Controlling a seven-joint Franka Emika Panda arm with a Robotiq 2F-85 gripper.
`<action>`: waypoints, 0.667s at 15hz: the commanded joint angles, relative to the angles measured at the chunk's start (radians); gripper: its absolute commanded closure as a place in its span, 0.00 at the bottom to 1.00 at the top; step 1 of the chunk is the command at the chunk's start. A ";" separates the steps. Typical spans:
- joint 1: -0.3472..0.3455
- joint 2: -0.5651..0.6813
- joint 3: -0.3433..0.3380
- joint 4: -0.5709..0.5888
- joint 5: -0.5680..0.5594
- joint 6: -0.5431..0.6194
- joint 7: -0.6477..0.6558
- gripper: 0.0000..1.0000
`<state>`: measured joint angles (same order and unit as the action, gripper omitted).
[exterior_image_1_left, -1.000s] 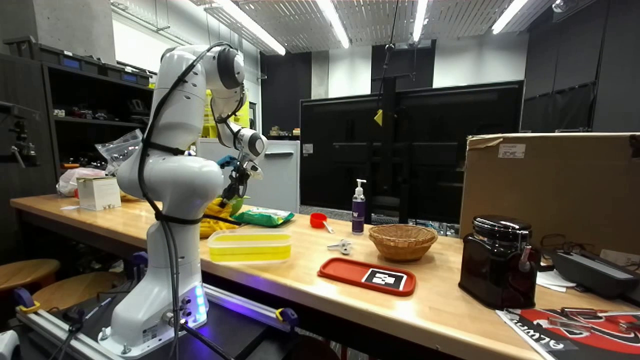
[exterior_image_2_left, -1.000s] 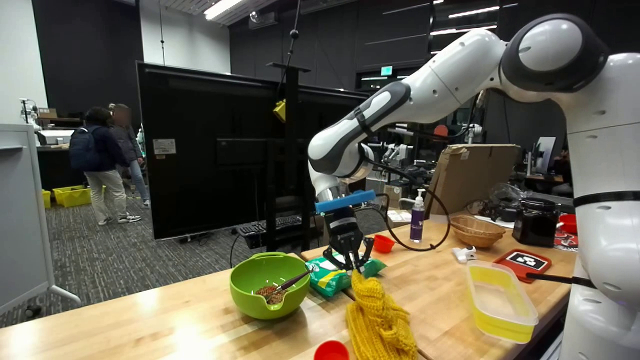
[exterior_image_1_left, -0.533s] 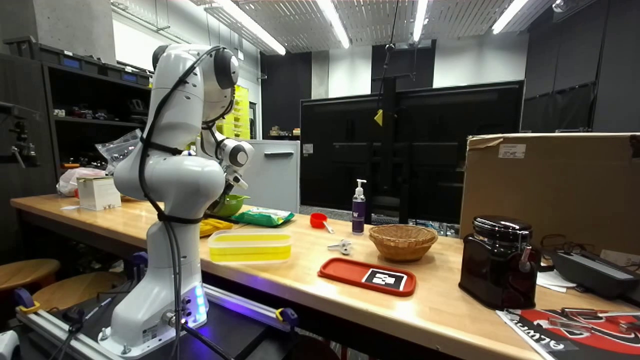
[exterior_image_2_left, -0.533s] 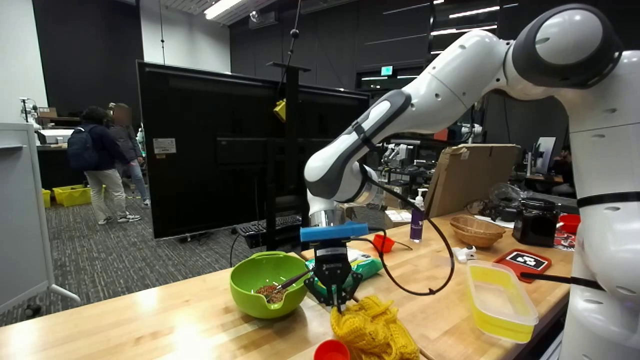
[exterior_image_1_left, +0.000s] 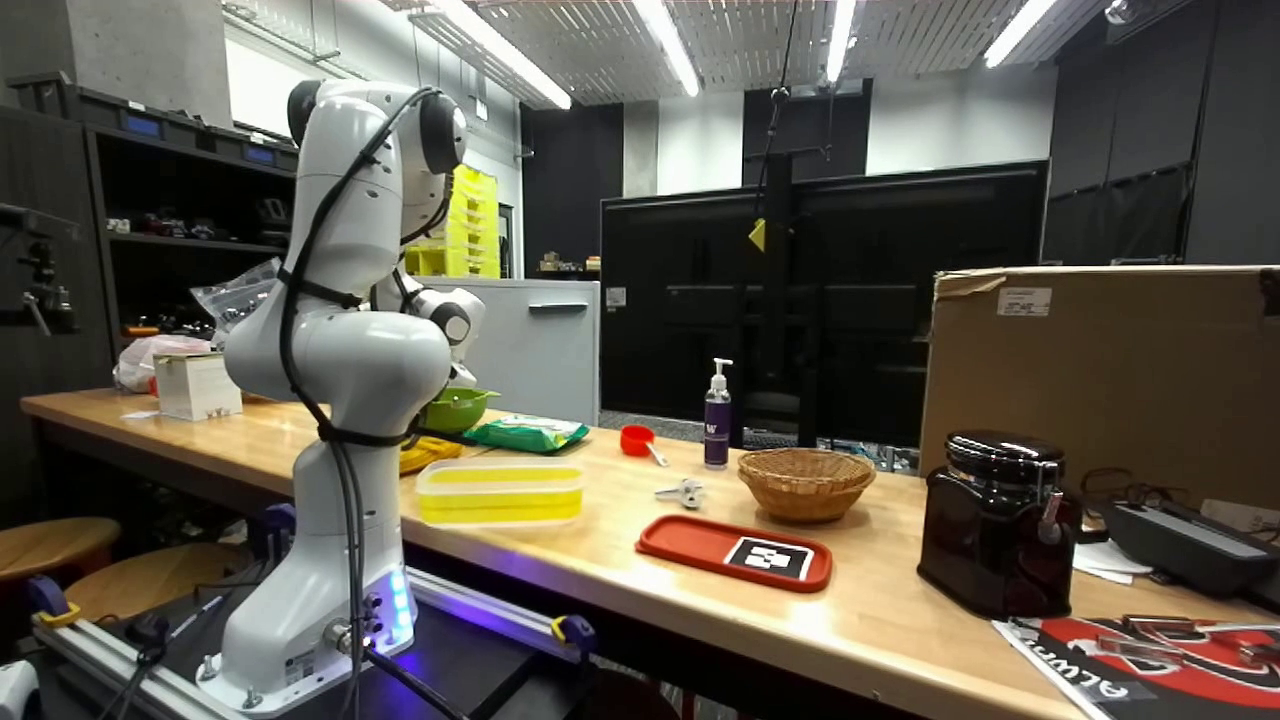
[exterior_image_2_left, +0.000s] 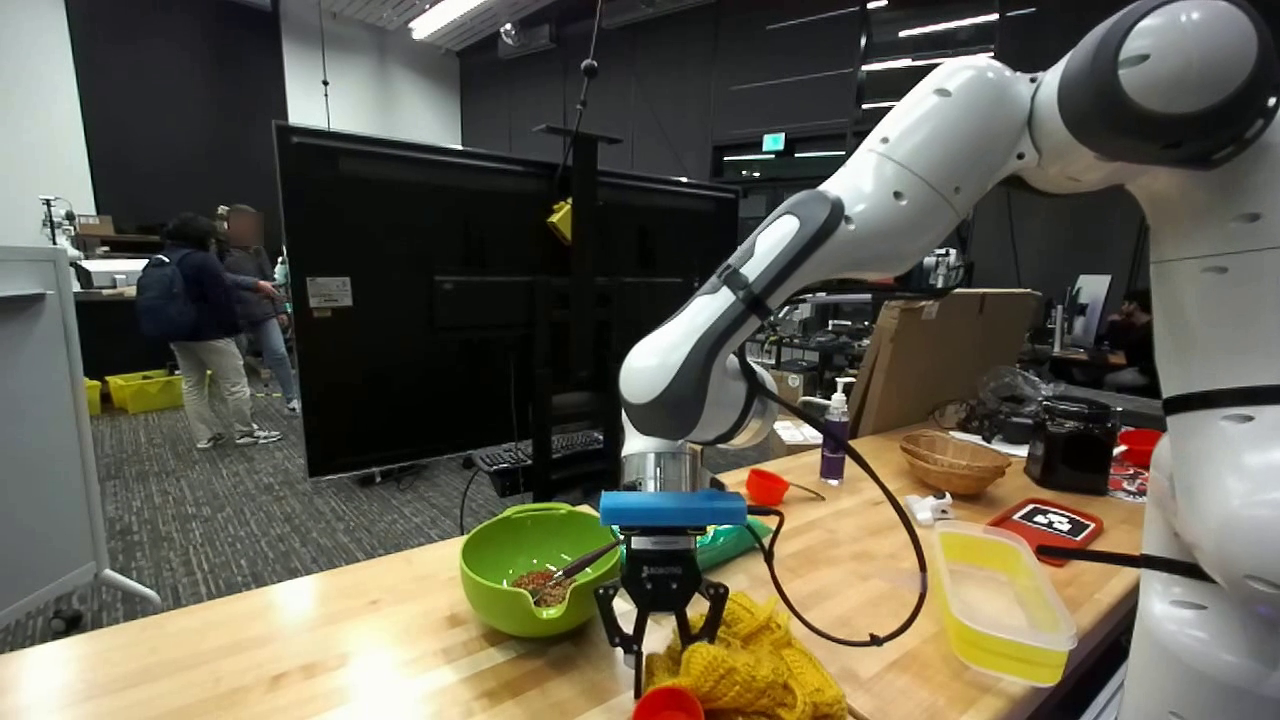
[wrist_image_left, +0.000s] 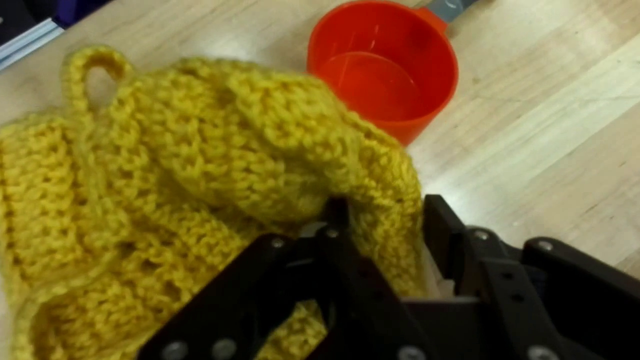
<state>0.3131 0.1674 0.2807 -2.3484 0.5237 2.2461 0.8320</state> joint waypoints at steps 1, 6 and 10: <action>0.022 -0.084 0.021 -0.081 -0.002 0.025 0.021 0.25; 0.063 -0.148 0.057 -0.126 -0.086 0.002 0.103 0.00; 0.093 -0.172 0.097 -0.142 -0.117 0.005 0.153 0.00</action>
<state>0.3867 0.0476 0.3533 -2.4560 0.4302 2.2524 0.9374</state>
